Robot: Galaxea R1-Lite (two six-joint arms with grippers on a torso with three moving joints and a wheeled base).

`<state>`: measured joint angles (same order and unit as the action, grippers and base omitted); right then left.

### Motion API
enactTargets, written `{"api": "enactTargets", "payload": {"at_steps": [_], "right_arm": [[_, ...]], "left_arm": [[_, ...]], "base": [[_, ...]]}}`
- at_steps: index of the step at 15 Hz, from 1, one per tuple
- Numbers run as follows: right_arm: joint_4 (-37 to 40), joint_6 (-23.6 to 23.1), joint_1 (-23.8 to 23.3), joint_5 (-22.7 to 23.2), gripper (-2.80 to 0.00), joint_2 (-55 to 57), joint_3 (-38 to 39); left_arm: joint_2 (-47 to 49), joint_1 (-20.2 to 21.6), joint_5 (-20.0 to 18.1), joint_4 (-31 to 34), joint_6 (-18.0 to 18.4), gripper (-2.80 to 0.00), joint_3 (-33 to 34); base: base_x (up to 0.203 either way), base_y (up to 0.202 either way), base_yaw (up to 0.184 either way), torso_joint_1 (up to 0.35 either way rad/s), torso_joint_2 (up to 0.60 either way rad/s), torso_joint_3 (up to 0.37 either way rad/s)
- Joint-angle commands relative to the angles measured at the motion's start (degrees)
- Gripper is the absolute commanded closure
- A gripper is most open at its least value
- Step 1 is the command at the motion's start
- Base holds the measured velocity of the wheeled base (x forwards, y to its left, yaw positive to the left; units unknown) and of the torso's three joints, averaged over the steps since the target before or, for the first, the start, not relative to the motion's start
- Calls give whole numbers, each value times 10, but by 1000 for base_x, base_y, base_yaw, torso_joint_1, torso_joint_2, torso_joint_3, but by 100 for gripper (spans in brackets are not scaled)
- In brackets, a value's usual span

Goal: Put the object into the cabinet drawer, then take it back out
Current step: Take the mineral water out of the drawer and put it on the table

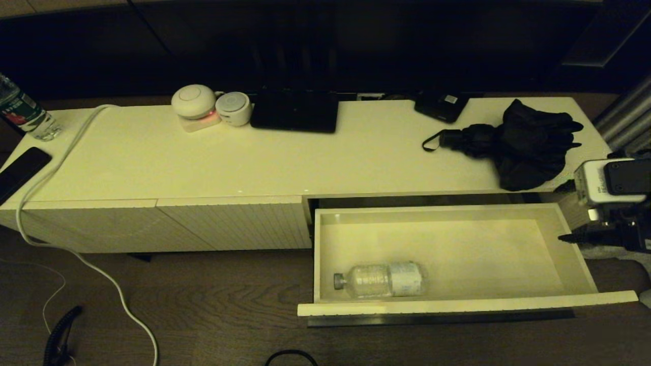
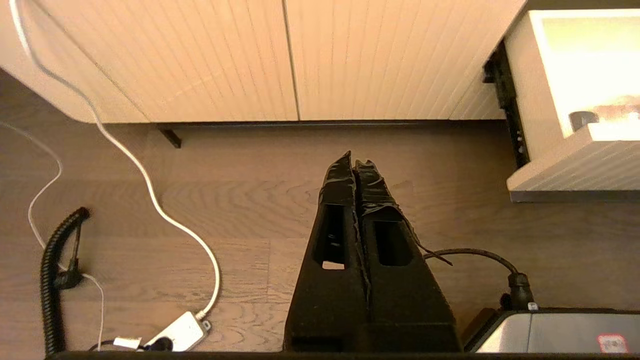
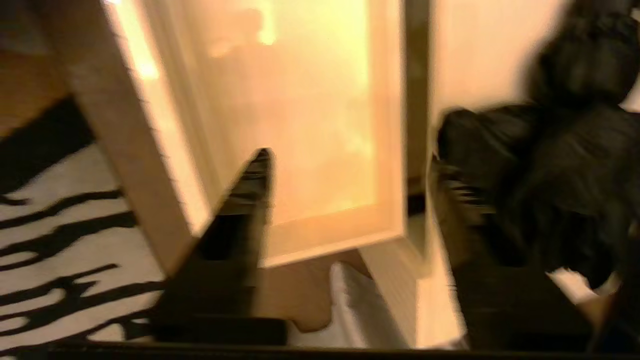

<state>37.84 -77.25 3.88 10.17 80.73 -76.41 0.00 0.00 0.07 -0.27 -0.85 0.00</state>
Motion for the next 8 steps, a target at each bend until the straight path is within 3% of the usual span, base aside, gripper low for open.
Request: {"api": "enactTargets", "payload": {"at_steps": [1,8], "right_arm": [[29,13,21,2,0,0,5],[74,111,103,-8,0,71,-6]], "left_arm": [[-1,0,0,0,0,0,0],[0,0,0,0,0,0,1]], "base": [[0,0,0,0,0,0],[0,0,0,0,0,0]]}}
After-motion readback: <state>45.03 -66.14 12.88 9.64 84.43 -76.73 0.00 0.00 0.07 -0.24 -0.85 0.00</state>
